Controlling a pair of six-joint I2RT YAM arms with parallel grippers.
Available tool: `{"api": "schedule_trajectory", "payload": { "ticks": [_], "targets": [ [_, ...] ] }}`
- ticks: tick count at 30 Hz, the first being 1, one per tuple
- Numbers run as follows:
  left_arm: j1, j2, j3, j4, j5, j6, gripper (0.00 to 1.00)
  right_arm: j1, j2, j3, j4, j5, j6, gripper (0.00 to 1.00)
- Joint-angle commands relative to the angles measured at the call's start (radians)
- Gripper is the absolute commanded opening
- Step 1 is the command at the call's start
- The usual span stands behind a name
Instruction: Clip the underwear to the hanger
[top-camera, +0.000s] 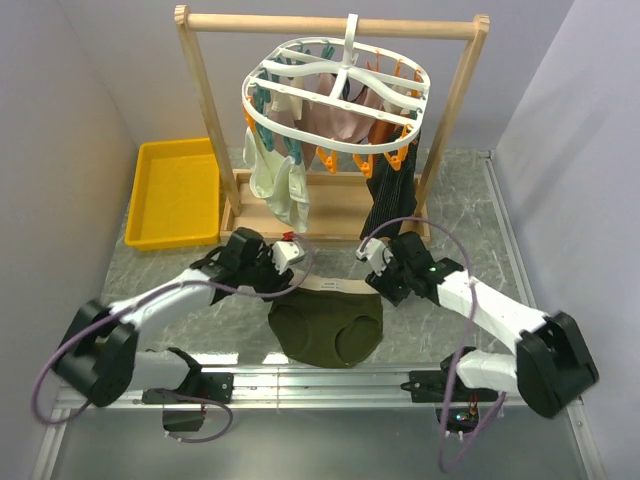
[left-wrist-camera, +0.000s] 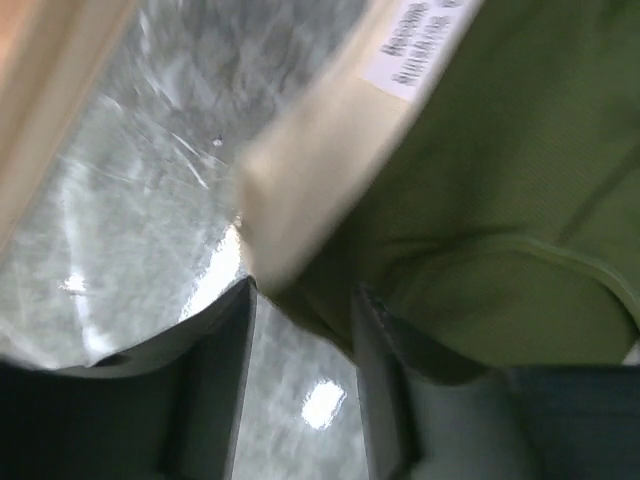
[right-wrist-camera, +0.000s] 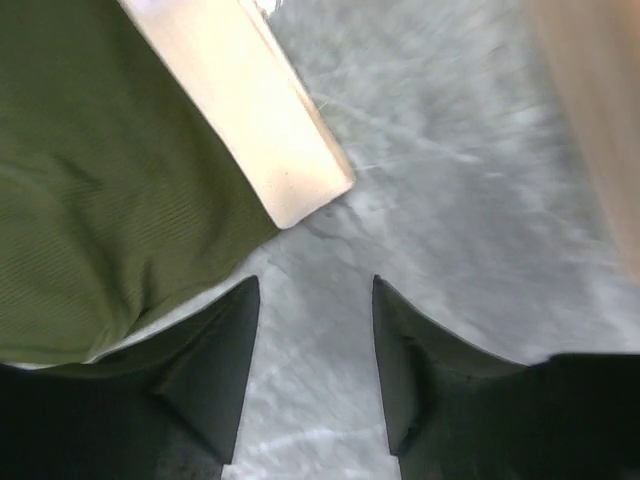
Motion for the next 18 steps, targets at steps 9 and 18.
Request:
{"api": "schedule_trajectory", "payload": {
  "ticks": [9, 18],
  "targets": [
    [0.001, -0.522, 0.031, -0.274, 0.172, -0.019, 0.72, -0.008, -0.498, 0.149, -0.155, -0.057, 0.017, 0.62],
    [-0.001, -0.584, 0.273, -0.260, 0.243, -0.312, 0.99, -0.005, -0.589, 0.333, -0.168, -0.086, 0.272, 0.77]
  ]
}}
